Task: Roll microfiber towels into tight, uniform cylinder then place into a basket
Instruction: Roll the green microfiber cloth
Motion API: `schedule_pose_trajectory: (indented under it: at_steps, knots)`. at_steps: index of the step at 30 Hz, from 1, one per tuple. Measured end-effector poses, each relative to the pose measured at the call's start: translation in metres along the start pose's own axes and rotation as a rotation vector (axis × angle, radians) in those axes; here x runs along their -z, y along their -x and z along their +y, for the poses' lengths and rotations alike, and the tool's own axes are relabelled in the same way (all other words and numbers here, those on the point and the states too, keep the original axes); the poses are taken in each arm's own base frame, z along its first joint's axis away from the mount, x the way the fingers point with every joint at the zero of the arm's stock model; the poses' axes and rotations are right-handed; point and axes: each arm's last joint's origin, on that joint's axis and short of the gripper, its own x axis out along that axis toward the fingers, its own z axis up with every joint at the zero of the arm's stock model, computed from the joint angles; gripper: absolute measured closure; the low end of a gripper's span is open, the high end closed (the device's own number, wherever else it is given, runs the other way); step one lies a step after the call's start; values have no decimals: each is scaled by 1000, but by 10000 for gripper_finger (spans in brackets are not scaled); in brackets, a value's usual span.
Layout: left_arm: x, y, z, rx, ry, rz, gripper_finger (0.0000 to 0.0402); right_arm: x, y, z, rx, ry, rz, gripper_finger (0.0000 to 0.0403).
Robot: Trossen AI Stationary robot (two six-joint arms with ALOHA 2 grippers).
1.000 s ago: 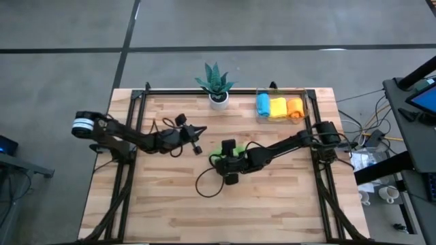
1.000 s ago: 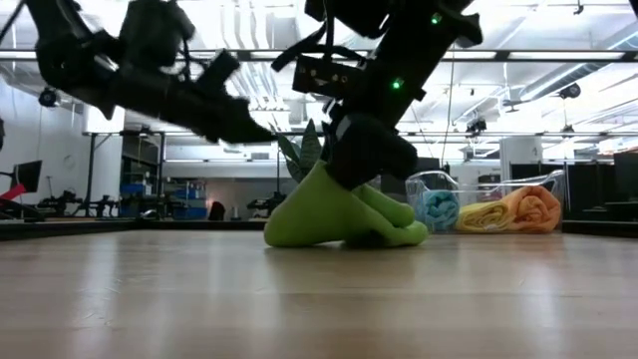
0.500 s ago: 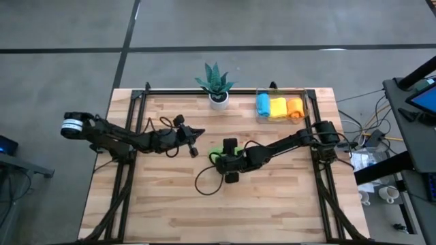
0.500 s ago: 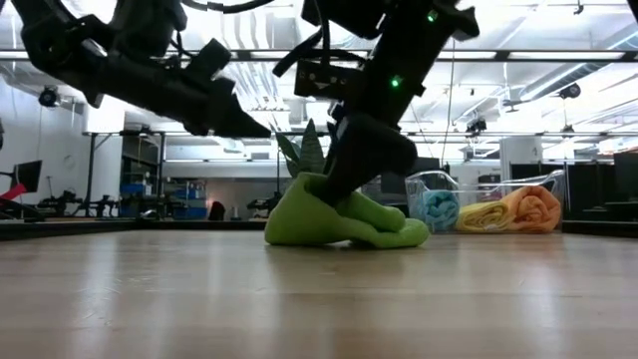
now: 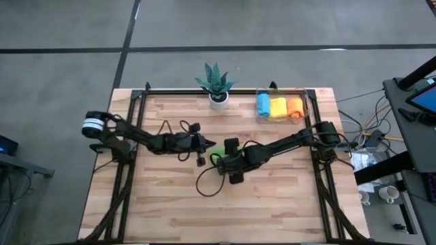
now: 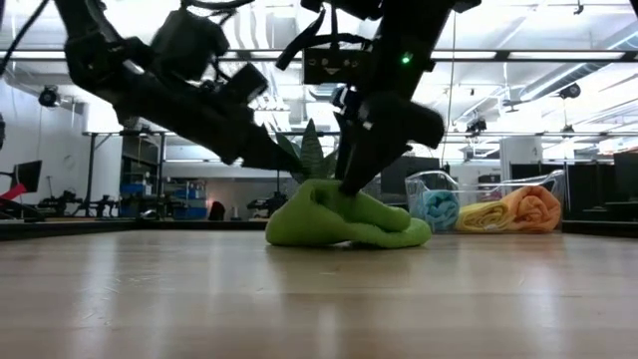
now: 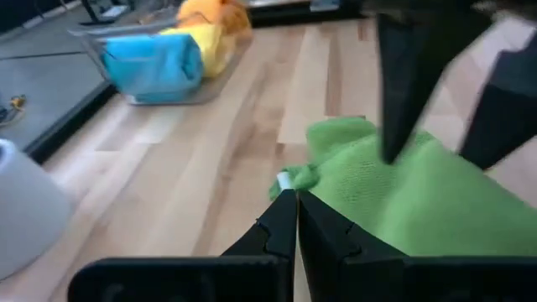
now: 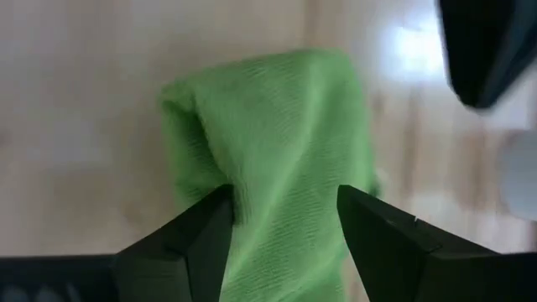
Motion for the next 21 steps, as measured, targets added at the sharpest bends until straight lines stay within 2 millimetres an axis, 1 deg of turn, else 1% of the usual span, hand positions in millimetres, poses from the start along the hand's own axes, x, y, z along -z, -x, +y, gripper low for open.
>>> schedule_pose_trajectory:
  at_steps: [3, 7, 12, 14, 18, 20, 21]
  knots:
    - [4, -14, -4, 13, -7, 28, 402, 2, 3, 7, -56, 40, 17, 193]
    - [12, -32, -11, 83, -19, 71, 402, 13, 8, 12, -67, 94, 124, 193]
    - [21, -50, -20, 167, -48, 108, 402, 29, 13, 13, -65, 69, 215, 198]
    - [23, -51, -22, 173, -60, 120, 402, 41, 14, 13, -63, 57, 237, 201]
    - [27, -46, -22, 186, -108, 191, 402, 72, 15, 10, -50, 4, 261, 208]
    - [30, -43, -21, 177, -152, 253, 402, 86, 14, 8, -47, -35, 226, 211]
    - [33, -41, -20, 159, -172, 293, 402, 90, 15, 8, -46, -58, 180, 212]
